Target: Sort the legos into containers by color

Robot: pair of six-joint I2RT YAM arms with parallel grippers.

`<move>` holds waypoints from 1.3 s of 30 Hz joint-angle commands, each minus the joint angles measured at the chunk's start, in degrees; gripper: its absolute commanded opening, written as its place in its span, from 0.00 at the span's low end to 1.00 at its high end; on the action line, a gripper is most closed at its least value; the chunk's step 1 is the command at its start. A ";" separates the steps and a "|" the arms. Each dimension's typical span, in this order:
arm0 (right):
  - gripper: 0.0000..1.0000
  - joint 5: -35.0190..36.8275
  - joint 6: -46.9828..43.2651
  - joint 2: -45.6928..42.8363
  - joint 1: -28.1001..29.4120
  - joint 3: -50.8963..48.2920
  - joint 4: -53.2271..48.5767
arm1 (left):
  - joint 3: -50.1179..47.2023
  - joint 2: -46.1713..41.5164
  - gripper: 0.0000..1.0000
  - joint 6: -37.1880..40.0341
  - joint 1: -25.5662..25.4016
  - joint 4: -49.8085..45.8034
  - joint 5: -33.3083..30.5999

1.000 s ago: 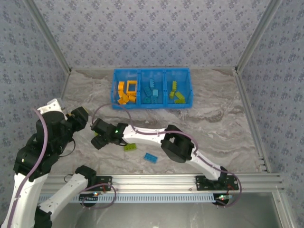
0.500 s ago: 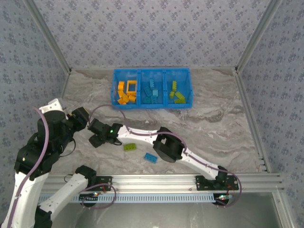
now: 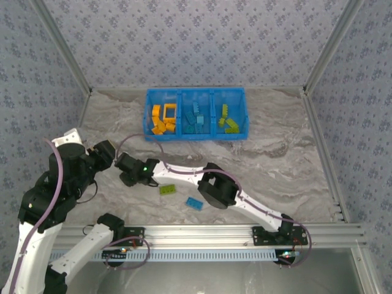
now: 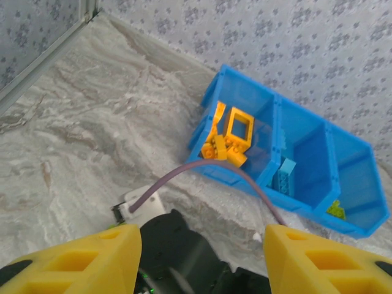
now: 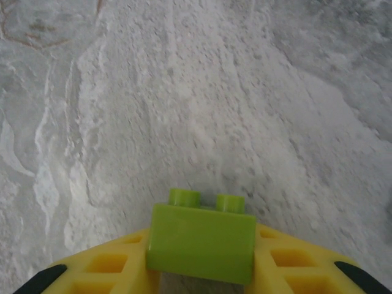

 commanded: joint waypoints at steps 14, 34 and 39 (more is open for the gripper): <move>0.37 9.65 0.57 -46.19 -15.08 -39.74 4.20 | -3.78 5.35 0.53 -4.40 -1.76 4.58 22.11; 0.38 15.19 6.67 -28.01 -43.75 -24.41 -10.80 | -5.91 24.37 0.53 -5.11 -25.08 28.13 13.15; 0.38 18.86 8.92 -18.29 -44.42 -13.67 -17.12 | -6.07 23.90 0.53 -5.12 -25.11 27.51 12.55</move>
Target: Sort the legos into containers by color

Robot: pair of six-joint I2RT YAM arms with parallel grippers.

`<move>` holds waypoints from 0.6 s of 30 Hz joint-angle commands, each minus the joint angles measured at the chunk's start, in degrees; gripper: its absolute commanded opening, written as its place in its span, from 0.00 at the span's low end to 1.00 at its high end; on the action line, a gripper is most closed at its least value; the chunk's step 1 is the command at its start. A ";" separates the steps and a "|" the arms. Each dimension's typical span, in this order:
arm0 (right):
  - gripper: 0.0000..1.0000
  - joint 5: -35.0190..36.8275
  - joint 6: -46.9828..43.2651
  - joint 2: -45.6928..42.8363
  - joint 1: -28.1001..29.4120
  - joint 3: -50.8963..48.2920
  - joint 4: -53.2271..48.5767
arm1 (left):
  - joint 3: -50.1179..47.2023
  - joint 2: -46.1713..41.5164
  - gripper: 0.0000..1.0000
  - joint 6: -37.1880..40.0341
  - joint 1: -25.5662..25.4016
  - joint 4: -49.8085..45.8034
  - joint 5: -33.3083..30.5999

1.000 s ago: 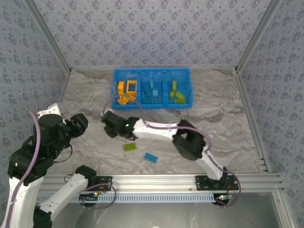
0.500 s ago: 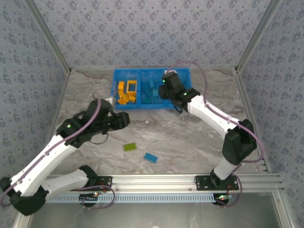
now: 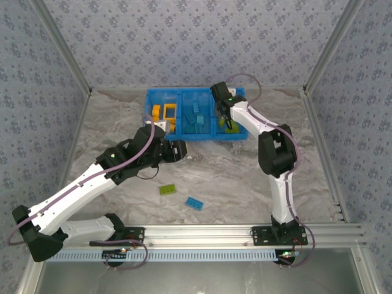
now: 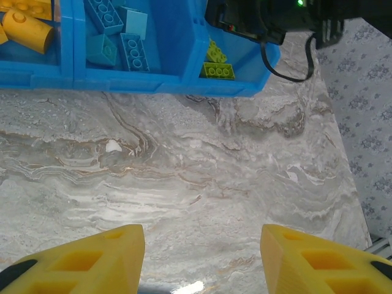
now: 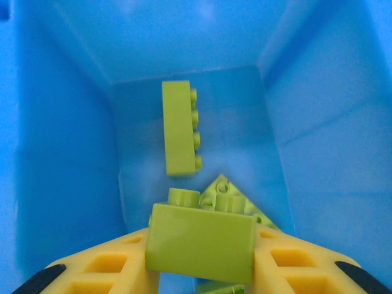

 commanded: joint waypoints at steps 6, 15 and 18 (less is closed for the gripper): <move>0.40 5.66 4.07 11.48 -1.43 13.63 -11.10 | 2.15 -0.95 0.53 0.83 -0.36 0.90 -1.61; 0.59 3.44 1.87 7.84 -1.47 12.16 -8.61 | -0.14 -1.40 0.53 0.54 -0.53 0.31 -1.12; 0.59 3.32 1.90 4.52 -1.06 11.46 -8.07 | -1.25 -1.75 0.53 0.20 -0.63 0.15 -1.16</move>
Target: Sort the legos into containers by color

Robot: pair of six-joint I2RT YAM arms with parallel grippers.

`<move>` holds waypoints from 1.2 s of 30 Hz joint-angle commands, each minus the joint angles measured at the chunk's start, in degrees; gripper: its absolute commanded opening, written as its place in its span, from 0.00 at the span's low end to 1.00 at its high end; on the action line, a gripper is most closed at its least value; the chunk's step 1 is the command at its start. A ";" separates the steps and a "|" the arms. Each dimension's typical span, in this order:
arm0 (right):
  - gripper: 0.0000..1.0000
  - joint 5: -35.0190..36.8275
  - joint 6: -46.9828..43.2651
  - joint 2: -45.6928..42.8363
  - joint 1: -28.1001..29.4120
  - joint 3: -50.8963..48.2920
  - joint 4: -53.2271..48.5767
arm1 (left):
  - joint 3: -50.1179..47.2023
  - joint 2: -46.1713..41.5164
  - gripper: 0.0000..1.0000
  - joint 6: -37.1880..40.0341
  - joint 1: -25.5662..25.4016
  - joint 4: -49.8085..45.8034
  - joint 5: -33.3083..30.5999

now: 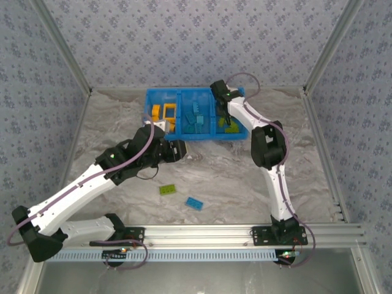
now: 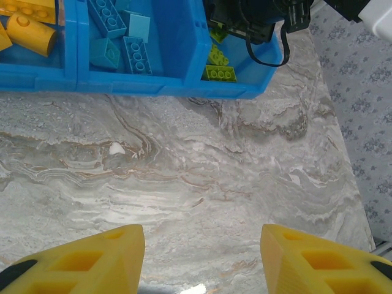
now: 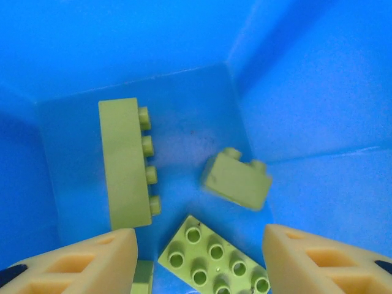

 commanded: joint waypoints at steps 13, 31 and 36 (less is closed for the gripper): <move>0.55 -1.81 -7.97 -39.62 7.17 -24.50 12.98 | -13.24 3.41 0.58 -18.74 -4.32 -5.75 7.22; 0.64 -19.86 -11.42 -98.15 44.93 -70.97 8.45 | -26.10 18.04 0.78 -69.79 -14.73 20.31 14.07; 0.64 -13.96 -10.61 -98.38 50.05 -68.47 3.24 | -23.72 24.67 0.75 -70.49 -14.81 23.72 13.80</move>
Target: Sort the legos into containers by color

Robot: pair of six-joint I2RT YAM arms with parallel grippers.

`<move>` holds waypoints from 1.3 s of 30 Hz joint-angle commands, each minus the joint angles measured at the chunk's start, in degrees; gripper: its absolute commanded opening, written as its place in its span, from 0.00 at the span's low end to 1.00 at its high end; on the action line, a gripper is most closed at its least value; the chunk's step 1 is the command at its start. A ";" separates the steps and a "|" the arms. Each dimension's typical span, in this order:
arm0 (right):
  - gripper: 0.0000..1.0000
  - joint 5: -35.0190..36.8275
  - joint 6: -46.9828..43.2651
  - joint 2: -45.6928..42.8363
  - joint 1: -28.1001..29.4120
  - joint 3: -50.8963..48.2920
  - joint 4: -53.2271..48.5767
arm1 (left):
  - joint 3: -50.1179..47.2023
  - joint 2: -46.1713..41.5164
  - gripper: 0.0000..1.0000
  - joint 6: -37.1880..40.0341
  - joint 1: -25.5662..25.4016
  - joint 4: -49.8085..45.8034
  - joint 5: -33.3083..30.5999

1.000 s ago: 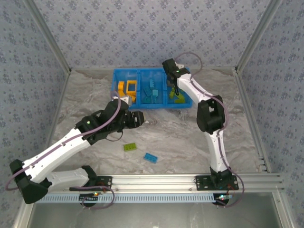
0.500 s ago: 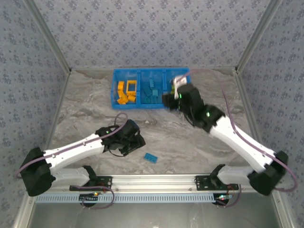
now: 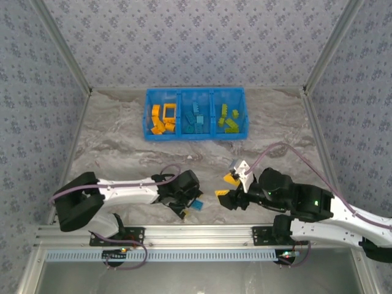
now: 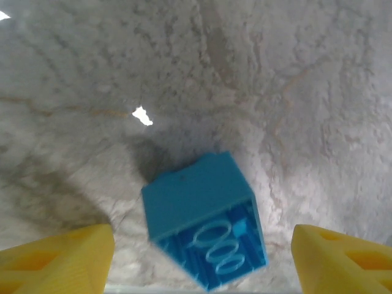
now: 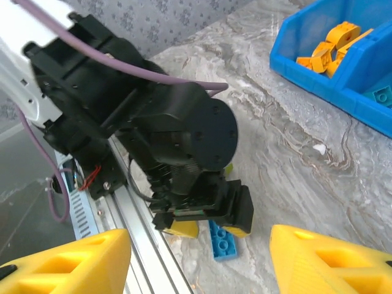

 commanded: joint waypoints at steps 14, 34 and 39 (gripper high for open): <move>0.64 7.39 3.30 2.45 2.10 1.33 -5.14 | 3.47 1.22 0.27 -1.04 0.12 -0.78 -7.23; 0.62 17.77 1.30 16.25 -11.10 13.45 11.48 | 53.49 19.70 0.28 65.78 26.85 -20.42 -13.92; 0.62 14.87 2.07 17.71 -14.13 14.86 12.44 | 67.86 32.39 0.26 71.79 30.05 -20.92 -12.82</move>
